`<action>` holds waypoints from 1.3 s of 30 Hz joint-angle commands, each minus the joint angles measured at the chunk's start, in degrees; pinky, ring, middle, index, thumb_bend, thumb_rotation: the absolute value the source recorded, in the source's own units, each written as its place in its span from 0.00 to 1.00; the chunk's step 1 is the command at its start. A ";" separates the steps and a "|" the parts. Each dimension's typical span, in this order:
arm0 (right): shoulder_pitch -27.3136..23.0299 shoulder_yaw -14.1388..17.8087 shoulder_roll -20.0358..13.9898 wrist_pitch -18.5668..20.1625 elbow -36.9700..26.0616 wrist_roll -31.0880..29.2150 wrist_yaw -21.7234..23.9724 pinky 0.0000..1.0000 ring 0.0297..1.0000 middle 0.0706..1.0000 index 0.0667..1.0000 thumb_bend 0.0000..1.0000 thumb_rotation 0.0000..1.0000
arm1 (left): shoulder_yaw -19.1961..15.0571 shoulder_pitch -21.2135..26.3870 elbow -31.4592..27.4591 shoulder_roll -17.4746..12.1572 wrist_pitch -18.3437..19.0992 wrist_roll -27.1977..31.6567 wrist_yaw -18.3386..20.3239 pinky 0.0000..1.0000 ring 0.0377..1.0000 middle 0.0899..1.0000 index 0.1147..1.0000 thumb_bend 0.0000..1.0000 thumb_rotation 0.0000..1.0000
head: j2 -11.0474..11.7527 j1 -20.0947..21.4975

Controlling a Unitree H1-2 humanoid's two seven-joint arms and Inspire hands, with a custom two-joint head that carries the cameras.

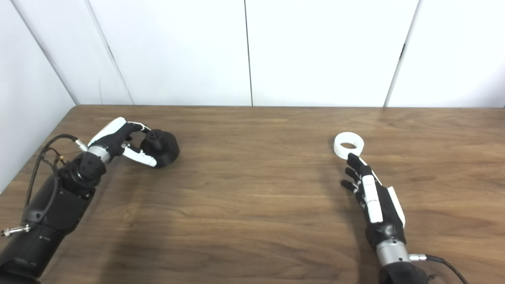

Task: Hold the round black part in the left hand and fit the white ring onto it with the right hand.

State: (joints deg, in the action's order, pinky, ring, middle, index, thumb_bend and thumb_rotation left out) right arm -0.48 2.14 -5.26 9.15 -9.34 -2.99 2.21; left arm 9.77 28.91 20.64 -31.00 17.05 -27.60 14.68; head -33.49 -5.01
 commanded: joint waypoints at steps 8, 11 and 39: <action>-0.29 -0.11 -0.36 0.74 -1.63 0.39 0.17 0.85 0.92 0.92 0.89 0.58 1.00 | 0.18 0.85 -2.31 -1.15 -3.38 -0.35 -1.57 0.85 0.97 0.91 0.58 0.85 0.20 | -0.25 0.06; -0.28 0.00 -0.35 0.86 -1.72 -0.08 0.37 0.85 0.93 0.92 0.89 0.58 1.00 | 0.39 0.21 -3.11 -0.96 -4.38 -0.36 -1.65 0.83 0.96 0.90 0.58 0.86 0.20 | -0.32 0.08; -0.44 -0.63 -0.47 1.50 -2.33 -0.31 0.75 0.87 0.93 0.93 0.90 0.58 1.00 | 7.63 -4.78 -18.46 0.66 -1.45 -2.35 7.03 0.88 0.98 0.90 0.59 0.86 0.18 | -1.02 -0.10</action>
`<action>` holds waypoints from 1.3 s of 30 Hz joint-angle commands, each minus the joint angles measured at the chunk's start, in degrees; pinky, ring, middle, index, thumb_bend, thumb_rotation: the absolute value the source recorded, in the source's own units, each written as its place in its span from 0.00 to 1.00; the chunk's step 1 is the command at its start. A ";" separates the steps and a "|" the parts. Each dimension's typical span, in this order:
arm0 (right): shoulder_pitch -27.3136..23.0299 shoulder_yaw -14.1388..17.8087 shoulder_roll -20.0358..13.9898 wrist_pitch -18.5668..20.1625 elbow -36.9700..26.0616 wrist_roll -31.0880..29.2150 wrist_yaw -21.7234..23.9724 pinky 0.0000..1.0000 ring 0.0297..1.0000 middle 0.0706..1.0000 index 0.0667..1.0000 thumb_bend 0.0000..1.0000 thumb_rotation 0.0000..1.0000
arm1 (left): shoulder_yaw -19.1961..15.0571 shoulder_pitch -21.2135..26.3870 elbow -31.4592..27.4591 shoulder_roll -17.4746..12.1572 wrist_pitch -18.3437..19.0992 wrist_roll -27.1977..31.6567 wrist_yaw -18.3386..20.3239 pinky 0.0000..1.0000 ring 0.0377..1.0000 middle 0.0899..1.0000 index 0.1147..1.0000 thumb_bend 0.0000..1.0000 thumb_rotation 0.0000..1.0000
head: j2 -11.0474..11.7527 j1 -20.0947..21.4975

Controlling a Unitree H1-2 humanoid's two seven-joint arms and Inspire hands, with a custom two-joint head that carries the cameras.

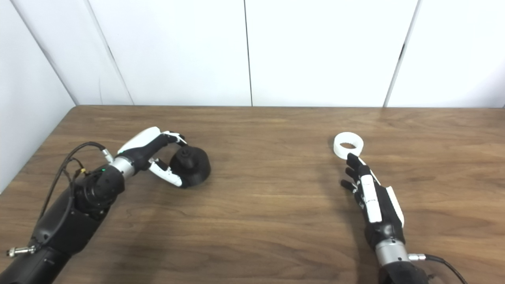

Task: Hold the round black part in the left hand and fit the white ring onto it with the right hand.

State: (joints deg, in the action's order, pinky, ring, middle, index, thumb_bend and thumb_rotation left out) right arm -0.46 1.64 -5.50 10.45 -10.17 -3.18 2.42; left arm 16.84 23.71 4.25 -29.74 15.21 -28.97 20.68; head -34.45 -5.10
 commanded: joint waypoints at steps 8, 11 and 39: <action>-0.20 -0.23 -0.06 0.99 -1.89 -0.07 0.46 0.86 0.93 0.93 0.91 0.58 1.00 | 3.16 -1.60 -8.02 -0.22 -0.18 -1.51 4.75 0.90 0.98 0.91 0.59 0.84 0.21 | -0.28 0.16; -0.20 -0.11 0.08 1.23 -1.93 -0.51 0.52 0.87 0.94 0.93 0.91 0.58 1.00 | 4.34 -2.30 -10.20 -0.15 -0.36 -2.18 5.90 0.90 0.98 0.92 0.60 0.85 0.24 | -0.34 0.29; 0.01 -0.59 -0.16 2.74 -3.46 -0.41 0.68 0.87 0.94 0.93 0.91 0.58 1.00 | 7.24 -9.96 -22.30 8.01 -1.09 -3.24 8.03 0.89 0.99 0.91 0.58 0.89 0.25 | -1.14 1.51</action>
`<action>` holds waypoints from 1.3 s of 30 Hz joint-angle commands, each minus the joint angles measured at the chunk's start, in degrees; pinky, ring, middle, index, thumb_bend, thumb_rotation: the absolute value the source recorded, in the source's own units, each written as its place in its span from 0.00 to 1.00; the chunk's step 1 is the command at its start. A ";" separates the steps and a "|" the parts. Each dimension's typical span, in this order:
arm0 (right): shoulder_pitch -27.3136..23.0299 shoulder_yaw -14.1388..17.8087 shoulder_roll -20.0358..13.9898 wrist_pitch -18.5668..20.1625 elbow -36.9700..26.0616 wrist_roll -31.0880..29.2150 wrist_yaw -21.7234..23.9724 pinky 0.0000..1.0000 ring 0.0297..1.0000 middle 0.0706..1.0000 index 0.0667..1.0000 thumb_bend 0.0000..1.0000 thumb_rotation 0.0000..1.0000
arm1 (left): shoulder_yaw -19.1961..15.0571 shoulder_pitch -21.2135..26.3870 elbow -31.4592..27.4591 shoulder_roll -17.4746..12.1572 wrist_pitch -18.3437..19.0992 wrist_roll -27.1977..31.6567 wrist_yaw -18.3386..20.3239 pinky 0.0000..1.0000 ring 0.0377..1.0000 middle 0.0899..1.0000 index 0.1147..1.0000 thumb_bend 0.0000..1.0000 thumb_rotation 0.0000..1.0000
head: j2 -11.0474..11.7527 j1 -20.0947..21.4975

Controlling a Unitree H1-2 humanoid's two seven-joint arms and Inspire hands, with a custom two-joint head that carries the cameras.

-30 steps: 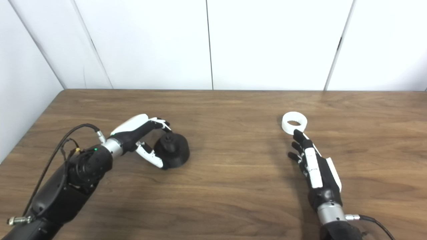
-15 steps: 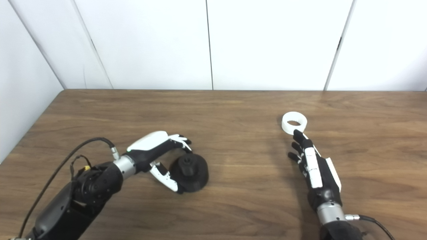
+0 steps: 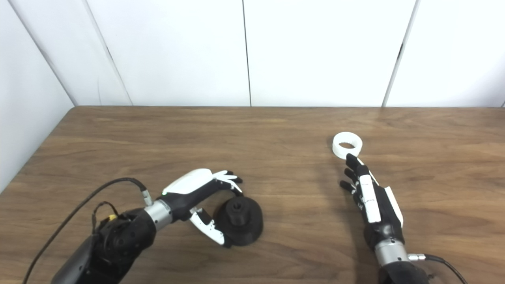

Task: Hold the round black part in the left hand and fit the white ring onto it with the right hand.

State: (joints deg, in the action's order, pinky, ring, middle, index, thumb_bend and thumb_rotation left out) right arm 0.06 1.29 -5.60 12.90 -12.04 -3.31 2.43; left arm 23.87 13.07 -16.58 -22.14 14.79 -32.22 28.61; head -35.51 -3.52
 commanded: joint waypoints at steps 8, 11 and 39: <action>-0.31 -0.30 -0.48 0.57 -2.17 0.16 0.63 0.86 0.93 0.93 0.91 0.60 1.00 | 0.30 0.14 -1.34 2.20 -1.26 -0.17 -0.67 0.89 0.98 0.90 0.57 0.90 0.23 | -0.31 0.07; -0.44 -0.35 -0.74 0.25 -2.43 0.57 0.60 0.86 0.93 0.93 0.91 0.59 1.00 | 0.26 -0.01 -1.27 2.61 -1.26 -0.07 -0.76 0.89 0.98 0.90 0.57 0.90 0.23 | -0.44 0.22; -20.23 -4.69 -14.81 -3.22 5.30 36.45 -5.64 0.93 0.95 0.88 0.70 0.87 0.30 | 0.26 -0.22 0.13 2.63 -2.25 0.17 -0.33 0.87 0.98 0.91 0.57 0.89 0.22 | -0.55 1.13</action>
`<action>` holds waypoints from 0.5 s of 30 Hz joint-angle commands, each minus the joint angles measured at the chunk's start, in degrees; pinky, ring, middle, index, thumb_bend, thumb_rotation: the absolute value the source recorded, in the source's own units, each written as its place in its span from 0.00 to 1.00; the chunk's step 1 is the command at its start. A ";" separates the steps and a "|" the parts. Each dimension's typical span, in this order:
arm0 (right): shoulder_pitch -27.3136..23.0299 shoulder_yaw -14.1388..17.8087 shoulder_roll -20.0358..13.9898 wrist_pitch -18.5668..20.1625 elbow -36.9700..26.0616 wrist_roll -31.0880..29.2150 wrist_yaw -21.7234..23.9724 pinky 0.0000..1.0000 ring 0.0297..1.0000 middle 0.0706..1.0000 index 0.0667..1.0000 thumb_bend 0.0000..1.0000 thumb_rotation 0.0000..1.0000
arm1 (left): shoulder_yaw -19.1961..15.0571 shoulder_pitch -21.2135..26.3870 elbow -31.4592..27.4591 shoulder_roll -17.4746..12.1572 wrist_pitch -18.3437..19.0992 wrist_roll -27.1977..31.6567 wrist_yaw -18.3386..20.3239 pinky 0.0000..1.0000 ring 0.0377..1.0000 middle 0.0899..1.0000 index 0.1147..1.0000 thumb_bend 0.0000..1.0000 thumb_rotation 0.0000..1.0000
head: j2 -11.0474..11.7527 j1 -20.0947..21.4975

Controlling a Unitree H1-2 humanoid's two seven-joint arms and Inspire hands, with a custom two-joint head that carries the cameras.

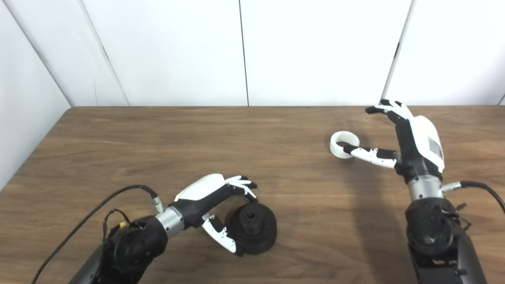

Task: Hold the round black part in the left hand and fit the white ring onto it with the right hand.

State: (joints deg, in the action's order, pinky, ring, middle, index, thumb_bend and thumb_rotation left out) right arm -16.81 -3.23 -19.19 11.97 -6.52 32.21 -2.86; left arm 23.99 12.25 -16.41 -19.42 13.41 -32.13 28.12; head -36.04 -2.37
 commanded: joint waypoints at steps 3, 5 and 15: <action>-5.13 -1.33 -2.06 -2.30 2.72 2.41 0.08 0.94 0.95 0.89 0.70 0.86 0.30 | 0.05 0.46 0.20 -0.13 -1.04 -0.01 -0.01 0.87 0.98 0.90 0.57 0.90 0.22 | 0.00 0.21; -6.11 -1.98 -2.48 -2.17 4.73 3.17 0.29 0.95 0.96 0.89 0.70 0.87 0.30 | -0.02 0.42 0.33 -0.27 -1.38 0.04 -0.06 0.87 0.98 0.90 0.57 0.90 0.22 | 0.16 0.55; -10.20 -4.35 -3.53 -2.79 14.02 4.96 0.25 1.00 1.00 0.90 0.70 0.96 0.29 | -0.27 -0.18 0.09 -0.30 -1.42 0.23 -0.02 0.87 0.97 0.90 0.56 0.90 0.22 | 0.62 0.72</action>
State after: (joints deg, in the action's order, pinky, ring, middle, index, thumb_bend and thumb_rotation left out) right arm -23.34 -7.66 -21.43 10.89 8.16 36.72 -1.89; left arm 23.67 11.79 -16.23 -19.42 12.51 -32.08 27.68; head -35.33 -1.58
